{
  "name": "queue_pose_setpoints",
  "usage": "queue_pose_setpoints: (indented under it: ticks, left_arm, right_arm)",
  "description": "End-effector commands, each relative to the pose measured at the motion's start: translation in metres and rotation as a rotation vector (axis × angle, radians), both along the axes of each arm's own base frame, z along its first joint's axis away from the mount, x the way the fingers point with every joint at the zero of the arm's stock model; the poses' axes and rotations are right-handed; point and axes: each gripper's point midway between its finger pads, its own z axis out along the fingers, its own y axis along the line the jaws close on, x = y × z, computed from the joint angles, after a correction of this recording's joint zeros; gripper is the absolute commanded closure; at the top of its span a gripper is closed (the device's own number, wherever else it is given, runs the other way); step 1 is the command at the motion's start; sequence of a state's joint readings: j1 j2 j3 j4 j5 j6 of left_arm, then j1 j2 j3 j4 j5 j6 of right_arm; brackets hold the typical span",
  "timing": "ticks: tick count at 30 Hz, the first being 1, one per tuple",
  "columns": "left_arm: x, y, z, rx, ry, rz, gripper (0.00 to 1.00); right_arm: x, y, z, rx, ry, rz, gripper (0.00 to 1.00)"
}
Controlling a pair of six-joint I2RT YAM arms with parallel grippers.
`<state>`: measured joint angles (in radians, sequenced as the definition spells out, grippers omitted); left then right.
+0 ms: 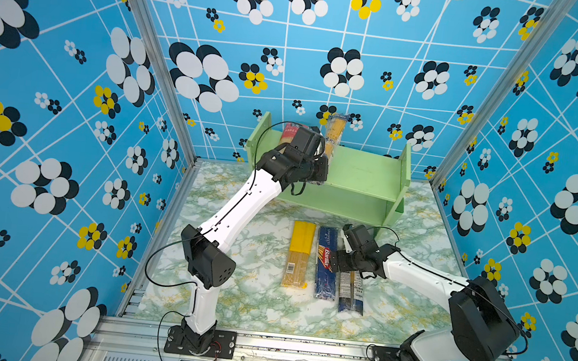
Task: Arrange pasta packages on shelves
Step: Place the pasta bag on the shelf.
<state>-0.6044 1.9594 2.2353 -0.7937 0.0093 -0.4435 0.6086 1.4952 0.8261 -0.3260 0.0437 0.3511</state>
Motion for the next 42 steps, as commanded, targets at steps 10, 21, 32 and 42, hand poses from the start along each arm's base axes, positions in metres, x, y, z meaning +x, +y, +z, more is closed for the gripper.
queue_pose_setpoints:
  ticks: [10, 21, 32, 42]
  left_arm:
    - [0.018, -0.013, 0.053, -0.081, -0.180, 0.013, 1.00]
    - [0.017, -0.018, 0.052, -0.083, -0.179, 0.013, 1.00]
    - [0.022, -0.025, 0.041, -0.095, -0.150, 0.015, 1.00]
    - [0.025, -0.026, 0.030, -0.088, -0.126, 0.021, 0.85]
  right_arm:
    - [-0.009, -0.004, -0.012, -0.031, 0.026, 0.014, 0.07]
    - [-0.010, -0.005, -0.014, -0.032, 0.029, 0.015, 0.07]
    - [-0.010, -0.004, -0.016, -0.034, 0.032, 0.015, 0.06]
    - [-0.011, -0.004, -0.019, -0.039, 0.043, 0.015, 0.05]
